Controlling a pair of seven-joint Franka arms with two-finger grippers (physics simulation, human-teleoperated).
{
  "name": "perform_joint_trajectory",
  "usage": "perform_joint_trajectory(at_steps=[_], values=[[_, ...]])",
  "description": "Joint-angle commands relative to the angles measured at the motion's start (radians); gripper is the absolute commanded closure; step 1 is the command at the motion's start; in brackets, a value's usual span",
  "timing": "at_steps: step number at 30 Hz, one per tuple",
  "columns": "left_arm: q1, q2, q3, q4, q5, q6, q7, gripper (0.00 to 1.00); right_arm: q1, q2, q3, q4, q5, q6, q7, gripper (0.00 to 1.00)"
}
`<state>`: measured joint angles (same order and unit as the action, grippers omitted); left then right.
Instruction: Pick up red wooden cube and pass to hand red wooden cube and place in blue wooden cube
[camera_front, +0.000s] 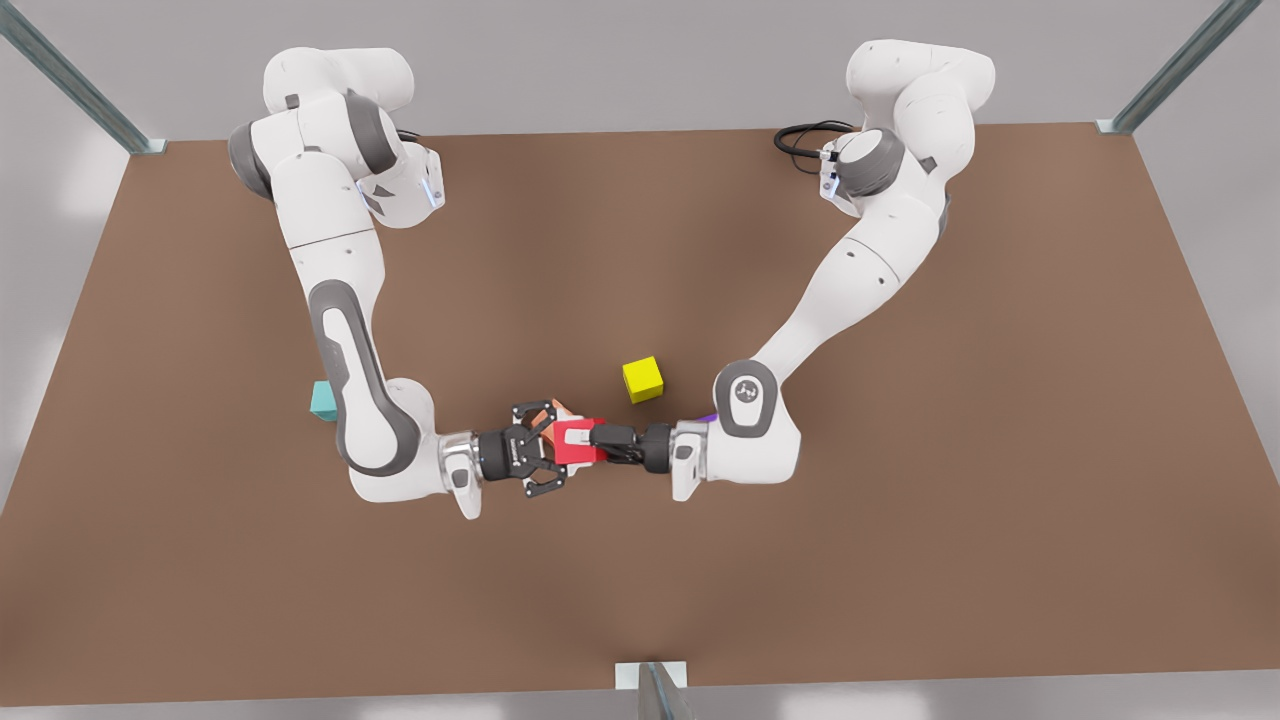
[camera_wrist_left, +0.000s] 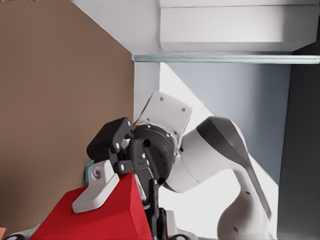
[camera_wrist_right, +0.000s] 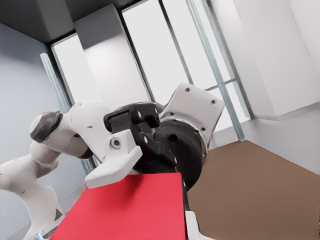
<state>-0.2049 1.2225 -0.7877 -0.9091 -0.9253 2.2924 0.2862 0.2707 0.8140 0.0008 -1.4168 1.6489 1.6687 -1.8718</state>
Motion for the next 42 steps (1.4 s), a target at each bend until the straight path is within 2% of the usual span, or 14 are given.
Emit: perform_joint_trajectory(at_steps=[1,4,6,8,11,13,16,17,18,19,21,22,28,42], values=[[0.015,-0.008,-0.001,-0.001,-0.001,-0.007,0.054,0.0,-0.002,-0.001,0.001,0.002,-0.004,-0.026,0.0,0.41],[0.105,-0.034,-0.004,-0.056,0.008,-0.065,0.059,0.0,-0.042,-0.018,-0.011,0.006,-0.035,-0.035,0.025,0.41],[0.197,-0.057,-0.004,-0.094,0.04,-0.155,0.061,0.0,-0.114,-0.062,-0.021,0.015,-0.228,-0.055,0.1,0.41],[0.317,-0.064,-0.004,-0.094,0.115,-0.321,0.054,0.0,-0.188,-0.104,-0.03,0.027,-0.554,-0.118,0.227,0.41],[0.476,-0.25,0.001,-0.045,0.847,-0.824,-0.404,0.0,-0.188,-0.176,-0.145,0.116,-1.058,-0.288,0.47,0.42],[0.493,-0.383,-0.004,-0.045,1.259,-0.967,-0.456,0.0,-0.177,-0.222,-0.192,0.087,-1.337,-0.271,0.494,0.42],[0.5,-0.558,0.011,-0.05,1.356,-1.105,-0.449,0.0,-0.157,-0.236,-0.291,0.03,-1.609,-0.129,0.52,0.42],[0.391,-0.704,0.235,-0.143,1.3,-1.157,-0.453,0.0,-0.156,-0.283,-0.292,-0.065,-1.627,-0.032,0.523,0.42],[0.291,-0.961,0.476,-0.46,1.166,-1.013,-0.452,0.0,-0.156,-0.328,-0.292,-0.154,-1.647,0.055,0.523,0.43],[0.207,-1.087,0.567,-0.619,1.142,-0.875,-0.458,0.0,-0.154,-0.352,-0.292,-0.204,-1.65,0.106,0.523,0.43],[0.228,-1.063,0.591,-0.462,0.997,-0.881,-0.452,0.0,-0.134,-0.414,-0.292,-0.339,-1.655,0.232,0.548,0.43],[0.236,-1.037,0.588,-0.453,0.997,-0.896,-0.45,0.0,-0.117,-0.452,-0.292,-0.418,-1.666,0.302,0.588,0.43],[0.213,-0.916,0.582,-0.453,1.007,-0.874,-0.45,0.0,-0.087,-0.501,-0.288,-0.582,-1.667,0.516,0.703,0.43],[0.202,-0.911,0.581,-0.448,1.02,-0.863,-0.458,0.0,-0.085,-0.598,-0.288,-0.878,-1.667,0.732,0.715,0.43]])
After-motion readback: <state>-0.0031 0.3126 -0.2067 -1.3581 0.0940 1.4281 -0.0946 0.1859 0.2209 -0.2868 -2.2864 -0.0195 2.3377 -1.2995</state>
